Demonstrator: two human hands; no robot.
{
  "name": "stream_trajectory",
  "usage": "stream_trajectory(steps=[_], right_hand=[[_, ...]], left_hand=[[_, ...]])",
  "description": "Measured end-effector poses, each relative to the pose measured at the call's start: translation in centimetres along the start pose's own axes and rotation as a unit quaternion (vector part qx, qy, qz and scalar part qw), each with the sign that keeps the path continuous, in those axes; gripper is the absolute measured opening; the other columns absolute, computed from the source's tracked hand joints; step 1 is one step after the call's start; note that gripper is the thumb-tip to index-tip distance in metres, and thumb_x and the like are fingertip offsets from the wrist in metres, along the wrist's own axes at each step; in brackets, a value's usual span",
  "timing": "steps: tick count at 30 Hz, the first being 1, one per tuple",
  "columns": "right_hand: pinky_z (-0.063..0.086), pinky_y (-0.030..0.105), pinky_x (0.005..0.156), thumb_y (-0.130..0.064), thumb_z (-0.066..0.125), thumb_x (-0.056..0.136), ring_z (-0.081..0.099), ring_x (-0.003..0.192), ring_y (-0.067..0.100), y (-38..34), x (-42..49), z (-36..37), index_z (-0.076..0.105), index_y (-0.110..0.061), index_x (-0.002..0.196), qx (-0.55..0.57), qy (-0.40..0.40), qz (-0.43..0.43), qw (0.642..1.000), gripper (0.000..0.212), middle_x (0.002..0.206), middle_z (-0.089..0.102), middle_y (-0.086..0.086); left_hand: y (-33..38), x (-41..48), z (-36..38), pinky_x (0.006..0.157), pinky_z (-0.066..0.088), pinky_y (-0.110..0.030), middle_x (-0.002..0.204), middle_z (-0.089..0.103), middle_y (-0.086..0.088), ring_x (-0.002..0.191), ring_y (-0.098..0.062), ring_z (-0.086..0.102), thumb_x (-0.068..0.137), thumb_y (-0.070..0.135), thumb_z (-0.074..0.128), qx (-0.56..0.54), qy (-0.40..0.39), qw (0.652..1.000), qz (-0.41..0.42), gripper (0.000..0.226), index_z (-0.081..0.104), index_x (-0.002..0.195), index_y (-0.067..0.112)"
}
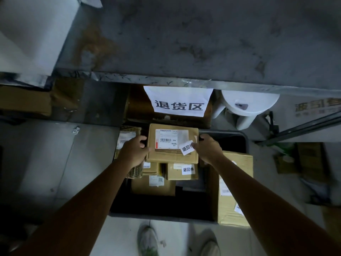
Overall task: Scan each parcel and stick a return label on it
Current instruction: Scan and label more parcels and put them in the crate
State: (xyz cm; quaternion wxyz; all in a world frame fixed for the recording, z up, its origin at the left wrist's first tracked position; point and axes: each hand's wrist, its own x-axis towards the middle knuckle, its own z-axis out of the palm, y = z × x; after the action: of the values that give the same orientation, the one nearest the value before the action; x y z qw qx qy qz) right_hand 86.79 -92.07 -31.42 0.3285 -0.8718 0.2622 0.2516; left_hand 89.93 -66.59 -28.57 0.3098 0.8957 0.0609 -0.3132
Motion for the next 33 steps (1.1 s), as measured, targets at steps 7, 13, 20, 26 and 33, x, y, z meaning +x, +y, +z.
stream_trajectory(steps=[7,13,20,26,33], right_hand=[[0.046,0.035,0.093,-0.042,0.06,0.093,0.057,0.12,0.031,-5.0,-6.9,-13.7,0.053,-0.012,0.135,-0.133,-0.016,-0.071,0.988,0.052,0.133,0.059,0.015],[0.043,0.032,0.094,-0.044,0.062,0.092,0.054,0.122,0.033,-10.6,-18.4,-28.9,0.053,-0.013,0.134,-0.144,0.055,-0.081,0.985,0.052,0.137,0.056,0.014],[0.041,0.027,0.09,-0.046,0.06,0.094,0.055,0.121,0.027,-13.1,-35.9,-43.5,0.048,-0.016,0.14,-0.126,0.136,-0.08,0.979,0.057,0.139,0.054,0.007],[0.041,0.027,0.085,-0.038,0.057,0.095,0.056,0.119,0.026,-6.3,-52.1,-51.9,0.055,-0.018,0.134,-0.113,0.217,-0.052,0.968,0.044,0.131,0.06,0.007],[0.047,0.032,0.095,-0.045,0.061,0.091,0.059,0.118,0.028,9.4,-69.3,-55.6,0.061,-0.015,0.128,-0.098,0.32,0.041,0.941,0.047,0.129,0.063,0.008]], left_hand=[[9.6,-6.0,-9.1,0.09,0.052,-0.04,0.129,0.06,-0.011,0.108,-0.025,0.062,0.095,0.026,0.059,0.14,-0.006,0.987,0.078,0.043,0.05,0.137,0.018],[23.5,-14.7,-19.1,0.099,0.045,-0.037,0.141,0.053,-0.008,0.122,-0.028,0.054,0.092,0.036,0.062,0.245,0.047,0.95,0.188,0.048,0.051,0.136,0.022],[39.3,-28.3,-24.8,0.097,0.047,-0.034,0.136,0.056,-0.004,0.117,-0.024,0.056,0.093,0.038,0.06,0.272,0.023,0.909,0.315,0.047,0.05,0.137,0.026],[50.5,-41.0,-21.3,0.086,0.045,-0.029,0.129,0.058,-0.007,0.111,-0.024,0.058,0.093,0.033,0.063,0.29,0.012,0.857,0.426,0.047,0.051,0.136,0.023],[58.0,-57.4,-9.8,0.082,0.049,-0.031,0.116,0.06,-0.002,0.1,-0.021,0.059,0.092,0.037,0.063,0.326,0.002,0.785,0.527,0.042,0.055,0.131,0.025]])
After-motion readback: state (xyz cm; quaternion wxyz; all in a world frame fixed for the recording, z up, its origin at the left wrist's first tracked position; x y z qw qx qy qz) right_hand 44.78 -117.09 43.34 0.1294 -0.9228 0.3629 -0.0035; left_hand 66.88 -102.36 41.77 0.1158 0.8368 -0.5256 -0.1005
